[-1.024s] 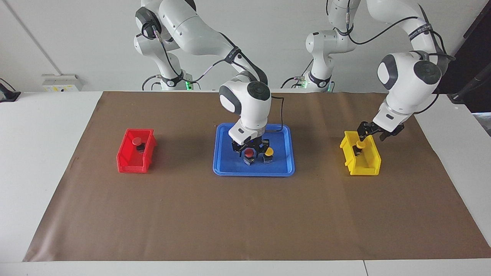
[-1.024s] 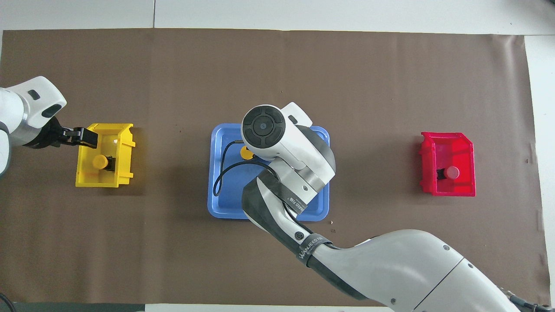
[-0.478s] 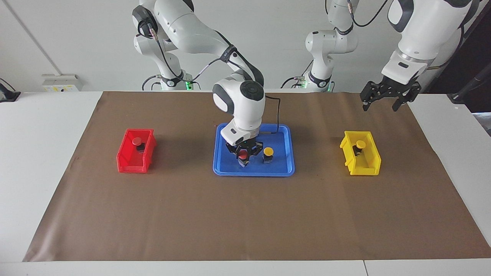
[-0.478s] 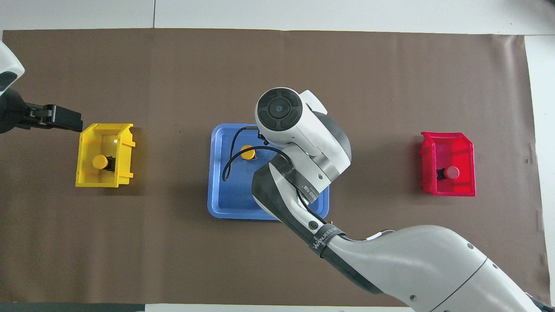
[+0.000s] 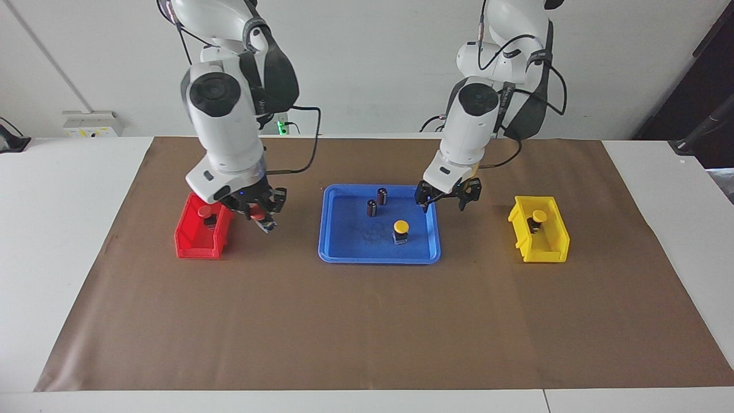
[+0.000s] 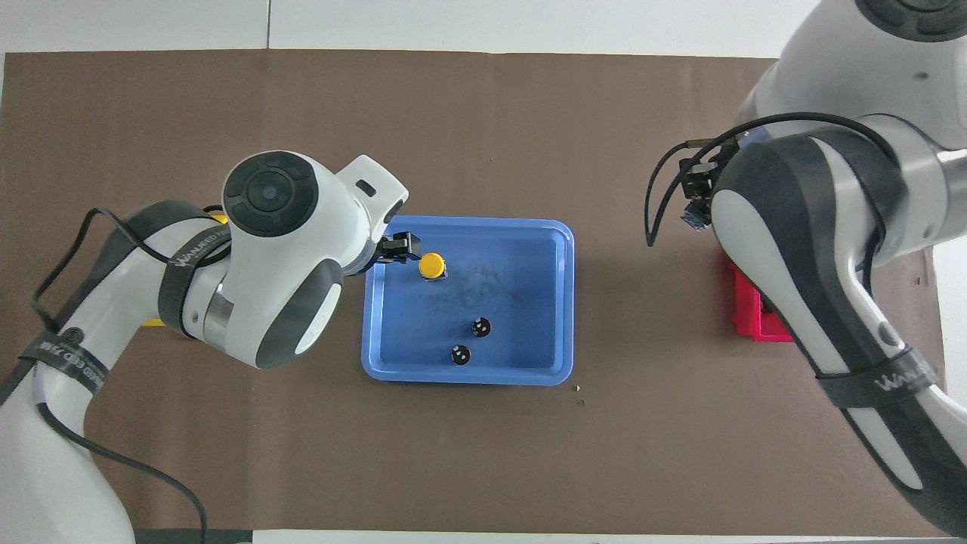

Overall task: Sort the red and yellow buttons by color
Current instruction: 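Carry the red button to the red bin while the left gripper reaches the tray, then grasp the last yellow button with the left gripper while the right gripper releases, then place the yellow button in the yellow bin while the right gripper withdraws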

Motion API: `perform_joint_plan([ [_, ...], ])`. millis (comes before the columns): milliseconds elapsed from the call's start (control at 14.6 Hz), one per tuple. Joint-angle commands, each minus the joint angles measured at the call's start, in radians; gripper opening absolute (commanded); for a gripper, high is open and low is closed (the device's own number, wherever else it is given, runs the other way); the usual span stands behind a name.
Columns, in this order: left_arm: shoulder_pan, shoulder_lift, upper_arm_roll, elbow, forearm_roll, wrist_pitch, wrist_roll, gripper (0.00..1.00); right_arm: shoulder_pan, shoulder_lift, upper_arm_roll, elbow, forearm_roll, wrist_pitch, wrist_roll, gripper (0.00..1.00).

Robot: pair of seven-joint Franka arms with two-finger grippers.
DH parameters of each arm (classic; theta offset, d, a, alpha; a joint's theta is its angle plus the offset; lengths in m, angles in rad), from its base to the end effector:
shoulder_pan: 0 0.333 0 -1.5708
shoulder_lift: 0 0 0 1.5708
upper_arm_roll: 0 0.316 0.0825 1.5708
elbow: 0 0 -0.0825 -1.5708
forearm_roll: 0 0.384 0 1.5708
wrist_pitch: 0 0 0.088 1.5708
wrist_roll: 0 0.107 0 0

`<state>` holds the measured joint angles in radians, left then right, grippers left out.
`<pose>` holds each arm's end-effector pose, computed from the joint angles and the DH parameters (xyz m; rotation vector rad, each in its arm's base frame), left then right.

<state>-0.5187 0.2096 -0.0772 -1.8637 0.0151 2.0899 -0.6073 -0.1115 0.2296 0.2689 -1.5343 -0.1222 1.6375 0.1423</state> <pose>0.5085 -0.3413 0.4071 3.1294 0.0091 0.0198 0.6140 0.0695 0.5166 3.0595 0.0418 -0.1648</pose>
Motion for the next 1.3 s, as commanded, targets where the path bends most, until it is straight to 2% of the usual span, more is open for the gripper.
perform_joint_plan([
  [0, -0.04, 0.046, 0.019, 0.027, 0.0, 0.054, -0.098, 1.0, -0.121, -0.073, 0.013, -0.176, 0.018, 0.095, -0.172, 0.27],
  [205, -0.058, 0.105, 0.019, 0.052, 0.002, 0.079, -0.123, 1.0, -0.195, -0.093, 0.015, -0.265, 0.018, 0.247, -0.279, 0.27],
  [410, -0.081, 0.134, 0.017, 0.049, 0.002, 0.145, -0.179, 0.99, -0.249, -0.15, 0.013, -0.422, 0.019, 0.401, -0.357, 0.27],
  [546, -0.084, 0.14, 0.017, 0.047, -0.001, 0.156, -0.184, 0.92, -0.258, -0.183, 0.013, -0.522, 0.021, 0.482, -0.375, 0.27],
  [615, -0.084, 0.14, 0.016, 0.047, -0.004, 0.154, -0.189, 0.64, -0.258, -0.193, 0.013, -0.549, 0.022, 0.499, -0.375, 0.27],
  [683, -0.084, 0.14, 0.016, 0.04, -0.006, 0.153, -0.192, 0.01, -0.258, -0.196, 0.013, -0.558, 0.027, 0.502, -0.375, 0.27],
  [820, -0.084, 0.143, 0.014, 0.032, -0.006, 0.142, -0.193, 0.01, -0.258, -0.206, 0.013, -0.581, 0.038, 0.516, -0.379, 0.28],
  [956, -0.083, 0.142, 0.014, 0.046, -0.021, 0.119, -0.197, 0.01, -0.26, -0.223, 0.009, -0.636, 0.038, 0.583, -0.38, 0.28],
  [1229, -0.048, 0.13, 0.023, 0.199, -0.043, -0.095, -0.181, 0.01, -0.274, -0.222, 0.01, -0.676, 0.039, 0.651, -0.391, 0.28],
])
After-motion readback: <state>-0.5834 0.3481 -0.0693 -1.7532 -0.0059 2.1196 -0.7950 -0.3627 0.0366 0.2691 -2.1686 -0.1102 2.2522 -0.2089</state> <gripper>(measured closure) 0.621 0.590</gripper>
